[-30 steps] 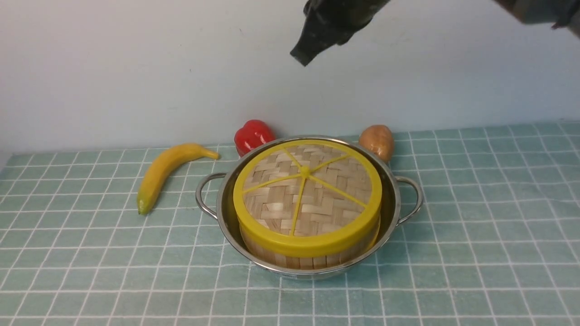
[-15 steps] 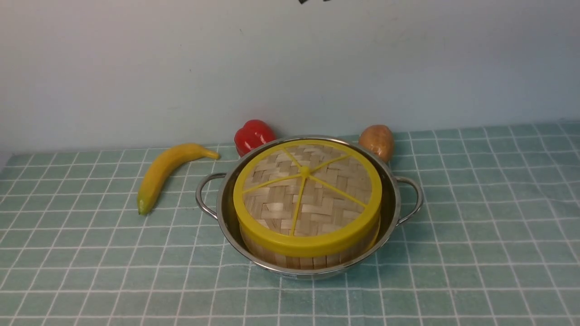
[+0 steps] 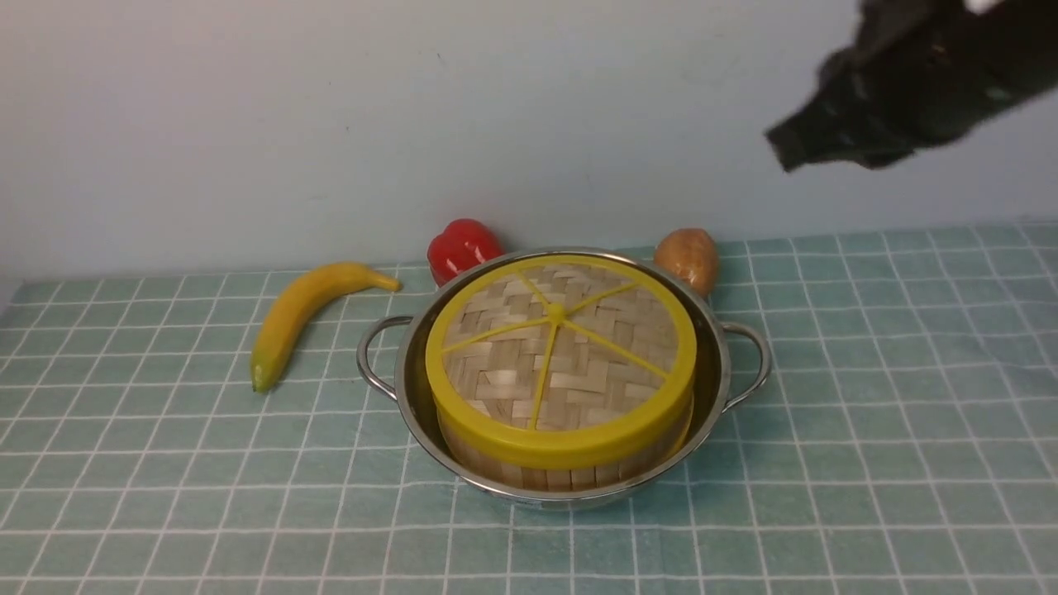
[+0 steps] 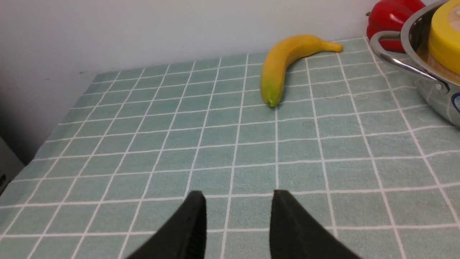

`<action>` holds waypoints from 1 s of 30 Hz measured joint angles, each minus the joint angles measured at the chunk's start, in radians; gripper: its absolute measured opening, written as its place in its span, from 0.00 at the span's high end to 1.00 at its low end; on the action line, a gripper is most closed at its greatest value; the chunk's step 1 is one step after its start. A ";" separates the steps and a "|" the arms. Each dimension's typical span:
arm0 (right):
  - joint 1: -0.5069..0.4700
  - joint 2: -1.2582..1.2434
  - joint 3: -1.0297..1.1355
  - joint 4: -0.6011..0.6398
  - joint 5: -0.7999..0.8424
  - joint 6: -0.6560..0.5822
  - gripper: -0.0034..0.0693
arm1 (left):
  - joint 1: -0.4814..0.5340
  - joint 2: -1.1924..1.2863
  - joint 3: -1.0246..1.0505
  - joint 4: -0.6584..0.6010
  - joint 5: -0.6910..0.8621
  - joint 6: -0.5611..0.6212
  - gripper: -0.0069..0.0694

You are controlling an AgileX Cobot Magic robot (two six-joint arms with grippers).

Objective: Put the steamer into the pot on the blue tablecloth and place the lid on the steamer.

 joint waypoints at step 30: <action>-0.441 -1.338 1.361 -0.046 -0.659 0.161 0.73 | 0.000 0.000 0.000 0.000 0.000 0.000 0.59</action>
